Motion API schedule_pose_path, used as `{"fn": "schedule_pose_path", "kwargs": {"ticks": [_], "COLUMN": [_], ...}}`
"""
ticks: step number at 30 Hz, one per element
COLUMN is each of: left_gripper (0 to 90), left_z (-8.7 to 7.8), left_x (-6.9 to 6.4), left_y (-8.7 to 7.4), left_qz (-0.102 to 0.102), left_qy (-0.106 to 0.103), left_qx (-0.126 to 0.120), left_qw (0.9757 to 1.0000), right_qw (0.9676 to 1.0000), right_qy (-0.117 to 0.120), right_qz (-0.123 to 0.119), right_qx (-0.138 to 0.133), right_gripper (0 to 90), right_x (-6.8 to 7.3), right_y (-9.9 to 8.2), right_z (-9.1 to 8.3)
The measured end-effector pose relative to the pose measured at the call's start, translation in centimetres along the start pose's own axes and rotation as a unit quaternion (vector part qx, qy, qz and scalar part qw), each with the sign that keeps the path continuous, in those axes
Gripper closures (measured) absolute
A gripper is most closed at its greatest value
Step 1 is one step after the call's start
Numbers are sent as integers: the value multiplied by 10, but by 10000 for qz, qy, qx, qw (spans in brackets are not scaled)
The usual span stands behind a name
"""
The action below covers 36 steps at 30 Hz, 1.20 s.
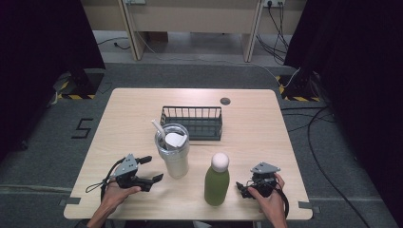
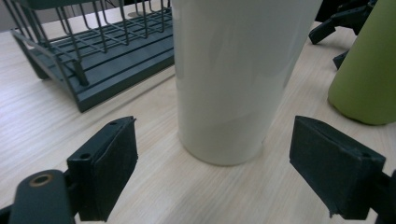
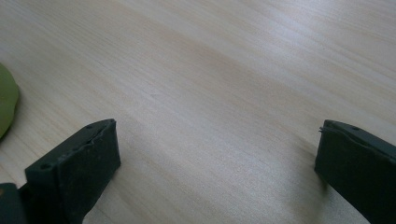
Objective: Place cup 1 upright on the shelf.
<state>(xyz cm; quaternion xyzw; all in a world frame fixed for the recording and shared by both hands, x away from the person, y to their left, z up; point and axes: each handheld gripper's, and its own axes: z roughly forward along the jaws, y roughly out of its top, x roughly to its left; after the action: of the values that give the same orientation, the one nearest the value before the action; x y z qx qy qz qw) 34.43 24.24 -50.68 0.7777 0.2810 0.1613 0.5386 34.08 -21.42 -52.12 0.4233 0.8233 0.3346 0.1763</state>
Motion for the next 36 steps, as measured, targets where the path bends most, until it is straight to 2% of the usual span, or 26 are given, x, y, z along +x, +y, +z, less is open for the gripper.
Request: {"fn": "schedule_pose_path", "kwargs": {"ticks": [3, 4, 10, 15, 21, 36], "left_gripper": [148, 148, 147, 148, 139, 78], "left_z": [4, 8, 19, 27, 42, 60], "left_x": [-1, -2, -4, -6, -11, -14], "left_y": [1, 3, 9, 12, 19, 22], "left_qz": [-48, -76, -46, 30, 142, 177], "left_qy": [-78, -169, -246, -248, -154, -52], "left_qx": [-49, -95, -139, -200, -302, -484], "left_qw": [9999, 9998, 9996, 9995, 9993, 9987], "right_qw": [10000, 10000, 10000, 10000, 10000, 10000], "right_qy": [0, 1, 8, 7, 16, 28], "right_qz": [-17, 12, -42, -45, -63, -72], "right_qx": [-4, 3, -8, -11, -7, -6], "right_gripper": [4, 4, 4, 4, 4, 4], "right_x": [0, 0, -1, -1, -1, -1], "right_y": [0, 0, 0, 0, 0, 0], "right_z": [0, 0, 0, 0, 0, 0]}}
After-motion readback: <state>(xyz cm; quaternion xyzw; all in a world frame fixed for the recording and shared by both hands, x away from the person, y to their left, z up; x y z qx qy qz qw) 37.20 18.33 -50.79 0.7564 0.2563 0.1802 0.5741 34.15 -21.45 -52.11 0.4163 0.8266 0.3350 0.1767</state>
